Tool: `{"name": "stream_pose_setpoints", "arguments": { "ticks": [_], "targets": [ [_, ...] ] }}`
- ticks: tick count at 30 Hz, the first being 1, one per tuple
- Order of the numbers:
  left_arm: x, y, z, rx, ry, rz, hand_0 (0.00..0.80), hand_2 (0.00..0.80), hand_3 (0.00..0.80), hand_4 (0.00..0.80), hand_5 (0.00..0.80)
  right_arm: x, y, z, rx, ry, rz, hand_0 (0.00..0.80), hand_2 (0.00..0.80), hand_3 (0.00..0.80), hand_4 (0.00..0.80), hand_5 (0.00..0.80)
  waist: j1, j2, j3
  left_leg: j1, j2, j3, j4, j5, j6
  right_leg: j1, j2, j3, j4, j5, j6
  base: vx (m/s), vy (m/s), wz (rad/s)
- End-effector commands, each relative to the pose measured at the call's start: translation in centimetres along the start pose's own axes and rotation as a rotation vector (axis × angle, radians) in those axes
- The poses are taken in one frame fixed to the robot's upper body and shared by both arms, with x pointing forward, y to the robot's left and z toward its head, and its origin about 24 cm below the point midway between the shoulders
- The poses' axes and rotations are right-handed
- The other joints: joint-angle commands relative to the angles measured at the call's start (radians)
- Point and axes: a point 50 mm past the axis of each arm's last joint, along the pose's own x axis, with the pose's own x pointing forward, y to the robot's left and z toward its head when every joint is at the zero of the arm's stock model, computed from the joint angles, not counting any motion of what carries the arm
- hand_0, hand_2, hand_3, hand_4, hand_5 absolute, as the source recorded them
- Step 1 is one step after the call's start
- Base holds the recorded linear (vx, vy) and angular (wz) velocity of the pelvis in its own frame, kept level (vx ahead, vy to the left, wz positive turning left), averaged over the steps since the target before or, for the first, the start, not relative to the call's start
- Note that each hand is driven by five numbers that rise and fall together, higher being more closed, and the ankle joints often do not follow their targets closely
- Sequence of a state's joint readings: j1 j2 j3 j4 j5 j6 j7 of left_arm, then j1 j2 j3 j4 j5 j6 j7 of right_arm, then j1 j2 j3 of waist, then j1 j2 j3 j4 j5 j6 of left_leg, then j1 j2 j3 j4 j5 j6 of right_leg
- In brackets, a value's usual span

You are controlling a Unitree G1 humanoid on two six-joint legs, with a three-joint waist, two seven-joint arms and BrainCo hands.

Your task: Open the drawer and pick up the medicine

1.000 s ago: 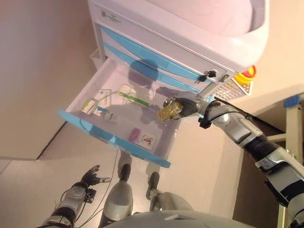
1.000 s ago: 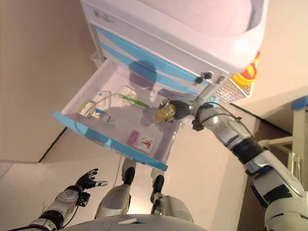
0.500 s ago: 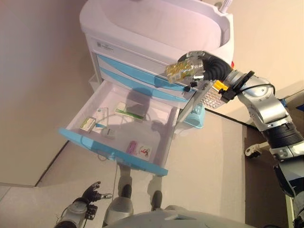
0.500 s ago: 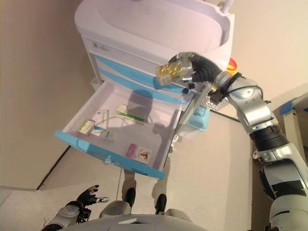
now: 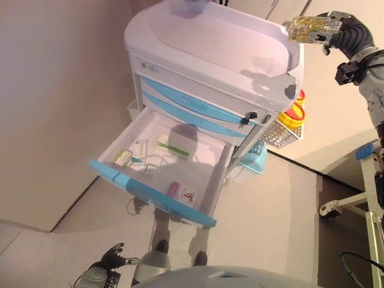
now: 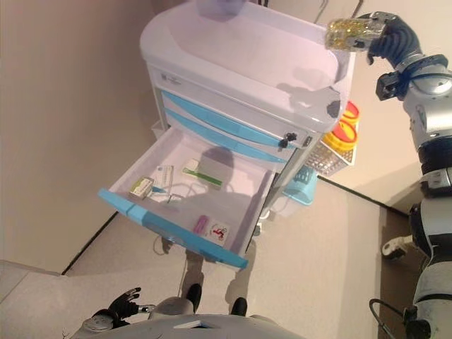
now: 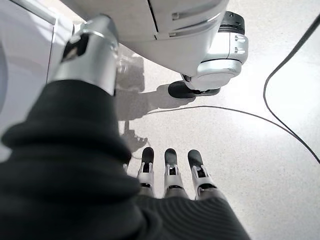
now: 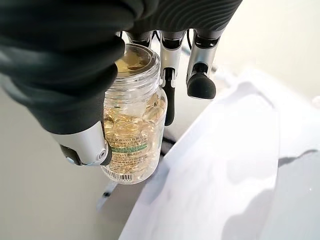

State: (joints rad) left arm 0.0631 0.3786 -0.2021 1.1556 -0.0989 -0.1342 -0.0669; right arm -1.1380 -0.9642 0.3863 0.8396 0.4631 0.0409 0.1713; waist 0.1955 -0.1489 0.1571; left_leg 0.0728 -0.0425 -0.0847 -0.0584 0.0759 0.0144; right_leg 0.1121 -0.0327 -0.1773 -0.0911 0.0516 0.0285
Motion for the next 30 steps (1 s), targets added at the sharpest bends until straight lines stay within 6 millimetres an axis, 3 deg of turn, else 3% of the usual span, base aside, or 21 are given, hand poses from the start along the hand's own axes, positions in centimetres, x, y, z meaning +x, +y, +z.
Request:
{"name": "stream_pose_setpoints", "arguments": {
  "ticks": [1, 5, 14, 21, 30],
  "targets": [
    [-0.4, 1.5, -0.8, 0.062, 0.02, 0.027, 0.0, 0.0, 0.0, 0.0, 0.0, -0.3, -4.3, 4.8, -0.201, -0.07, -0.164, 0.8, 0.8, 0.8, 0.8, 0.8, 0.051, -0.038, -0.037, -0.021, -0.013, -0.049, 0.039, -0.15, 0.005, -0.026, -0.073, -0.024, 0.096, -0.042, 0.083, 0.048, 0.0, 0.15],
    [-0.5, 2.1, -0.6, 0.065, 0.015, 0.045, 0.0, 0.0, 0.0, 0.0, 0.0, -0.2, -5.3, 5.4, -0.415, -0.005, -0.212, 0.8, 0.8, 0.8, 0.8, 0.8, 0.075, -0.05, -0.016, -0.042, -0.015, -0.066, 0.052, -0.147, 0.006, -0.033, -0.075, -0.039, 0.097, -0.041, 0.083, 0.043, -0.009, 0.24],
    [-0.5, 3.8, 1.2, 0.054, -0.06, 0.085, 0.0, 0.0, 0.0, 0.0, 0.0, 0.0, -6.3, 7.0, -0.692, 0.096, -0.249, 0.8, 0.8, 0.8, 0.8, 0.8, 0.125, -0.073, 0.048, -0.106, -0.016, -0.097, 0.069, -0.136, 0.007, -0.07, -0.074, -0.077, 0.108, -0.04, 0.082, -0.006, -0.03, 0.19],
    [-0.8, 4.9, 2.0, 0.057, -0.099, 0.114, 0.0, 0.0, 0.0, 0.0, 0.0, -0.1, -6.8, 7.6, -0.952, 0.23, -0.151, 0.8, 0.8, 0.8, 0.8, 0.8, 0.151, -0.088, 0.094, -0.141, -0.018, -0.117, 0.062, -0.118, 0.009, -0.103, -0.07, -0.1, 0.12, -0.036, 0.083, -0.02, -0.035, 0.14],
    [-0.9, 4.8, 2.1, 0.051, -0.128, 0.119, 0.0, 0.0, 0.0, 0.0, 0.0, 0.2, -5.8, 6.0, -1.006, 0.376, 0.009, 0.8, 0.8, 0.8, 0.8, 0.8, 0.159, -0.09, 0.113, -0.144, -0.02, -0.115, 0.061, -0.116, 0.013, -0.112, -0.071, -0.097, 0.126, -0.035, 0.081, 0.015, 0.014, 0.03]
  ]
}}
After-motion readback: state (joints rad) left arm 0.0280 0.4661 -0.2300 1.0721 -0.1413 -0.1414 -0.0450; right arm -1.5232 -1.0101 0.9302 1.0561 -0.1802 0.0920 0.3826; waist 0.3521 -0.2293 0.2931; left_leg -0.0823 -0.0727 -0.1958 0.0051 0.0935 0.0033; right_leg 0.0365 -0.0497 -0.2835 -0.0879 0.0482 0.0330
